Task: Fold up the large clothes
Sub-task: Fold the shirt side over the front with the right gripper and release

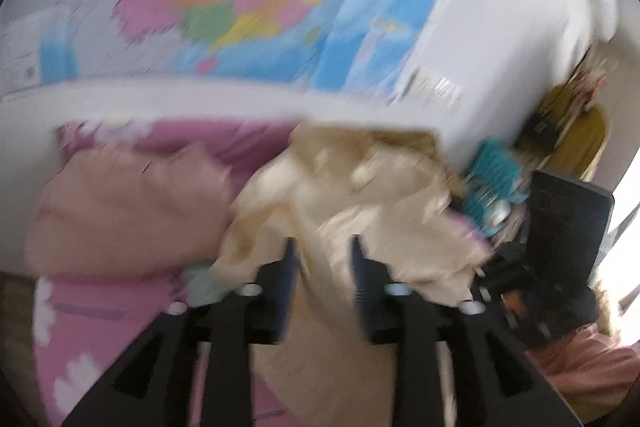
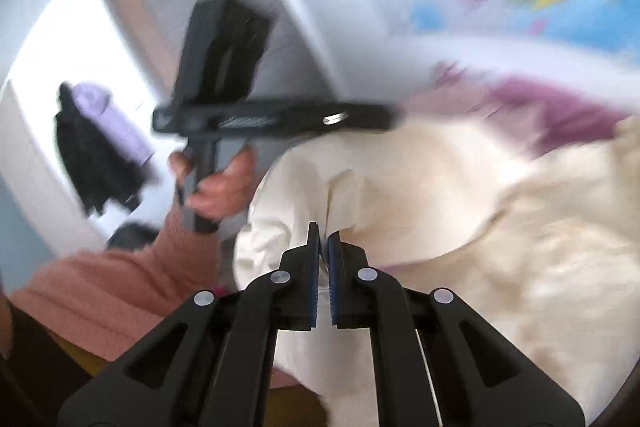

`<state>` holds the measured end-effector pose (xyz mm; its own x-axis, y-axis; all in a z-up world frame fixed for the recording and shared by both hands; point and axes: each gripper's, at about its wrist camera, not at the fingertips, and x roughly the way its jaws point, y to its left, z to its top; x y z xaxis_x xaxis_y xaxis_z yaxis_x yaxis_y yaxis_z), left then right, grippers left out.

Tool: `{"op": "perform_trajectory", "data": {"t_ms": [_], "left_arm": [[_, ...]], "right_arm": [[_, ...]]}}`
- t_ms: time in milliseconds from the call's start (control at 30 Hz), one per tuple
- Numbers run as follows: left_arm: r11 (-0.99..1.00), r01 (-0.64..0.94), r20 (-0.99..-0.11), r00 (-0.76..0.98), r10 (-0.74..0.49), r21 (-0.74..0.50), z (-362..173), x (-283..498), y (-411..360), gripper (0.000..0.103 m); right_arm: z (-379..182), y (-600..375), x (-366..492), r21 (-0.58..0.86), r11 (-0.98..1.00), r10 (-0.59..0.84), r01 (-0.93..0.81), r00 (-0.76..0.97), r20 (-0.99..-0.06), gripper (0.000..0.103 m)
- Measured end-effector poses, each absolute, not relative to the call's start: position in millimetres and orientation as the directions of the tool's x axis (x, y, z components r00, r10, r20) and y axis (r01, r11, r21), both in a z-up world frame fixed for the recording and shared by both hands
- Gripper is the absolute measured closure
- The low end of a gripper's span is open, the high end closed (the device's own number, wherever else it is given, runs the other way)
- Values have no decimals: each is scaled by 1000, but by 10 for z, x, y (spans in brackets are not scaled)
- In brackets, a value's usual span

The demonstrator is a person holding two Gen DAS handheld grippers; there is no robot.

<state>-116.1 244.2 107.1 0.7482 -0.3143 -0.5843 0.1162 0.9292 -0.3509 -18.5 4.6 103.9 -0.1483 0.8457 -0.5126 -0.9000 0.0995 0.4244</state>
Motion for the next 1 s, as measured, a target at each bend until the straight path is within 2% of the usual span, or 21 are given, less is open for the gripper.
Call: {"op": "perform_trajectory", "data": {"t_ms": [100,167,233,333,500,533,567,600,633,667,733,833,1000], "left_arm": [[937,105,-535,797,-279,-333,1243,-1021,2371,57],[929,121,-534,789,-303,-349,1210,-922,2317,57],[937,127,-569,765,-302,-326,1060,-758,2198,57],[965,91,-649,724,-233,-244,720,-538,2052,57],[964,104,-768,585,-259,-245,-38,-219,1804,57],[963,103,-783,564,-263,-250,-145,-173,1786,57],[960,103,-794,544,-273,-260,-243,-145,1770,57],[961,97,-806,526,-271,-259,-356,-129,1766,58],[966,92,-816,519,-254,-242,-431,-127,1750,58],[967,98,-819,516,-250,-233,-473,-141,1734,58],[969,113,-823,511,-247,-221,-525,-183,1725,58],[969,125,-824,511,-245,-211,-533,-237,1733,57],[966,131,-817,516,-257,-221,-513,-227,1735,57]], "right_arm": [[1307,-300,194,383,245,850,-891,7,-527,99],[1390,-559,492,365,330,833,-870,86,-547,99],[1376,-635,649,337,388,798,-858,129,-589,98],[1247,-774,867,295,434,739,-851,149,-658,97],[618,-799,1001,336,505,659,-795,105,-745,91],[468,-826,1062,355,526,638,-773,83,-766,87],[345,-882,1123,371,557,624,-743,80,-777,74],[285,-875,1185,374,592,613,-714,98,-784,56],[237,-953,1248,359,634,597,-685,139,-790,17],[207,-1097,1267,367,662,608,-653,182,-773,8],[200,-1341,1223,448,642,678,-622,187,-711,14],[162,-1489,979,466,607,711,-644,177,-681,14],[-73,-1147,506,354,565,658,-745,149,-738,14]]}}
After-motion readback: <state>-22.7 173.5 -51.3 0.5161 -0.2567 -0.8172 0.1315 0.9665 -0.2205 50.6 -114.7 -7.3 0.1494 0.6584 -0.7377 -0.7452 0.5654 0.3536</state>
